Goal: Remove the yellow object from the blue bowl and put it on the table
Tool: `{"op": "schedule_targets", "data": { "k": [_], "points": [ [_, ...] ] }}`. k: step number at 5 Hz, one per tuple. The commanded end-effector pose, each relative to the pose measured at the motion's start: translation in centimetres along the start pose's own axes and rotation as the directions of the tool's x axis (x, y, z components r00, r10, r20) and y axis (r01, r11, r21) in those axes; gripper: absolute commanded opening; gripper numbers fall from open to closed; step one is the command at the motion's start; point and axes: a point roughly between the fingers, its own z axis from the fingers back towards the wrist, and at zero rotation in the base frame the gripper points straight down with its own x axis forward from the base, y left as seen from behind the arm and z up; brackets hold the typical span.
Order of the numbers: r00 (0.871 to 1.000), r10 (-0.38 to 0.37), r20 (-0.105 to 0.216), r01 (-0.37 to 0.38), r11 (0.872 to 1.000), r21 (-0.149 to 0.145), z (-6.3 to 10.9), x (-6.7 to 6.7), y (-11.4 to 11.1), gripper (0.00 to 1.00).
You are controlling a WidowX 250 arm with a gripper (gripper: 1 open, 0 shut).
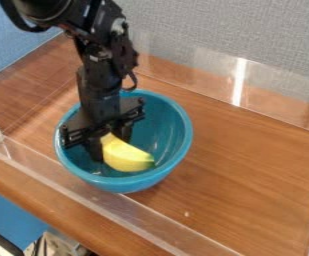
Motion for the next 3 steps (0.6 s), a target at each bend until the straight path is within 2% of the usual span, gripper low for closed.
{"op": "schedule_targets", "data": {
  "k": [1,3],
  "points": [
    [0.998,0.059,0.024,-0.059,0.998,-0.03,1.5,1.0,-0.6,0.0],
    [0.99,0.144,0.016,-0.143,0.989,-0.021,3.1,1.1,-0.6,0.0]
  ]
}}
